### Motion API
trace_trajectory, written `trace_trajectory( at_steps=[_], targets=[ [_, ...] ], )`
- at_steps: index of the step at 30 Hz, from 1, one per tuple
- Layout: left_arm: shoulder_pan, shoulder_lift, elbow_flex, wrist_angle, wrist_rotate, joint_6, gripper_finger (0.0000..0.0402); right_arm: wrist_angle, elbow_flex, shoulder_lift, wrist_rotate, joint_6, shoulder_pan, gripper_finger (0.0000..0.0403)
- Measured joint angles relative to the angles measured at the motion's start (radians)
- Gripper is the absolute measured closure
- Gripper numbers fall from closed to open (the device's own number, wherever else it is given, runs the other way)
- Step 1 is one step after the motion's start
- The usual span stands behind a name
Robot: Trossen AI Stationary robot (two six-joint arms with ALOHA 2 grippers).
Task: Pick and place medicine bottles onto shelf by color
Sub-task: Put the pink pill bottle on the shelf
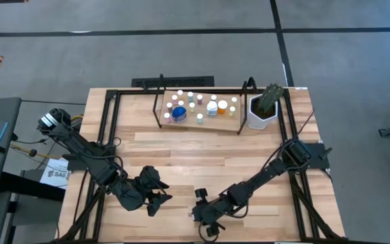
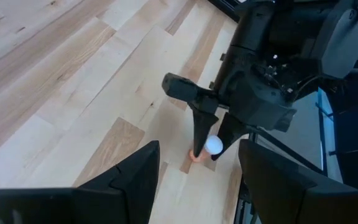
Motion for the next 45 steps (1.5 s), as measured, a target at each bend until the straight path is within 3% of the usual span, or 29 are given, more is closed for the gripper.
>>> trace_trajectory(
  at_steps=[7,14,22,27,32,36,45],
  targets=[
    [0.0,0.0,0.0,0.0,0.0,0.0,0.0194,0.0,0.0,-0.01,-0.003,-0.006,0.003,0.03],
    [0.0,0.0,0.0,0.005,-0.031,-0.032,0.0194,-0.171,-0.002,-0.12,0.005,-0.087,-0.053,0.0271],
    [0.004,0.0,0.0,0.002,-0.095,-0.028,0.0194,-0.403,0.0,-0.313,0.027,-0.288,-0.261,0.0274],
    [0.033,0.0,0.0,0.001,-0.121,-0.014,0.0194,-0.42,-0.068,-0.391,-0.002,-0.365,-0.453,0.0282],
    [0.081,0.0,0.0,-0.009,-0.132,-0.009,0.0194,-0.341,-0.255,-0.473,-0.05,-0.282,-0.626,0.0276],
    [0.133,0.0,0.0,-0.01,-0.134,0.042,0.0194,-0.209,-0.372,-0.54,-0.04,-0.186,-0.693,0.0275],
    [0.288,0.0,0.0,-0.011,-0.164,0.22,0.0194,-0.086,-0.424,-0.518,0.254,0.107,-0.701,0.0274]
  ],
)
